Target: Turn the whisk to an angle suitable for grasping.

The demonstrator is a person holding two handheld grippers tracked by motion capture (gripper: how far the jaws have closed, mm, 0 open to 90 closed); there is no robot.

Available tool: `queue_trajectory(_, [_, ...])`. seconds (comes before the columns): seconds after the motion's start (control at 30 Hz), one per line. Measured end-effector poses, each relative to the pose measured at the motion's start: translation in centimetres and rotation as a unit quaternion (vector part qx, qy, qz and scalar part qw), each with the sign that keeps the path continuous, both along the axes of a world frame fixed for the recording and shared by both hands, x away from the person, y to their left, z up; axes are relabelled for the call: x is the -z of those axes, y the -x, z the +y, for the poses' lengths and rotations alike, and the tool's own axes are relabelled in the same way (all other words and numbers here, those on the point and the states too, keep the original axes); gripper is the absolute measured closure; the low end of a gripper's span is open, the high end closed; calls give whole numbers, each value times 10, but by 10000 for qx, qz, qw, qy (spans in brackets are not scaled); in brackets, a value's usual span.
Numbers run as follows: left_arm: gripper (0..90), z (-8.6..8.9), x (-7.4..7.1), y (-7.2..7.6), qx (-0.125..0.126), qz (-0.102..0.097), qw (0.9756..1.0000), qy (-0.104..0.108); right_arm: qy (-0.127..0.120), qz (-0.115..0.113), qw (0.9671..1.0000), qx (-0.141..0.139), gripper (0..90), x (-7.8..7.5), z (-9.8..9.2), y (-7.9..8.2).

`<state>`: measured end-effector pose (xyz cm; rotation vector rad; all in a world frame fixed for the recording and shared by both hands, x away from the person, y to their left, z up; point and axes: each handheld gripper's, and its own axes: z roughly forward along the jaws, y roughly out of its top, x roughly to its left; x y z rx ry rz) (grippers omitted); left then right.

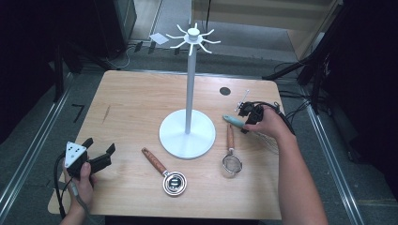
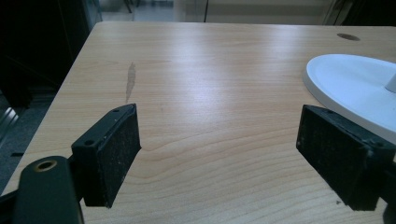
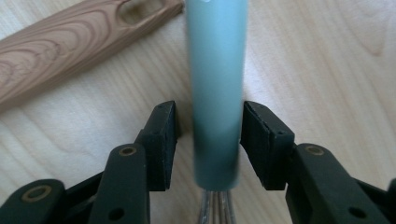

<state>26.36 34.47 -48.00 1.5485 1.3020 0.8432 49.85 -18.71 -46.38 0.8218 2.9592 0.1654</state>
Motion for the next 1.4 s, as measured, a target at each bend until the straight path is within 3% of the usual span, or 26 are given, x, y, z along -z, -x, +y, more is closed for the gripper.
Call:
queue_trajectory(0.1, [139, 1, 0, -1, 19, 14, 10000, 17, 14, 17, 10000, -19, 619, 0, 1, 1])
queue_trajectory(0.2, [139, 1, 0, -2, 45, 47, 10000, 59, -78, 158, 9996, 209, 668, 0, 0, -1])
queue_trajectory(0.3, [139, 2, 0, -3, 78, 78, 9999, 99, -144, 137, 9994, 279, 703, 0, -2, 1])
queue_trajectory(0.47, [140, 4, 0, -3, 188, 133, 9996, 184, -149, 101, 9993, 335, 710, 0, -4, 3])
queue_trajectory(0.73, [141, 4, 0, -5, 177, 174, 9994, 229, -220, -56, 9996, 191, 714, 0, -8, 10])
queue_trajectory(0.93, [141, 5, 0, -3, 187, 144, 9993, 281, -166, -396, 9989, 196, 714, 0, -12, 21])
queue_trajectory(1.13, [141, 6, 0, -4, 188, 147, 9992, 322, -454, -761, 9960, 125, 715, -6, -11, 34])
queue_trajectory(1.23, [141, 6, 0, -4, 174, 155, 9993, 306, -605, -947, 9936, 64, 715, -12, -8, 38])
queue_trajectory(1.4, [141, 6, 0, -3, 145, 136, 9993, 325, -950, -1320, 9867, 35, 715, -23, -4, 43])
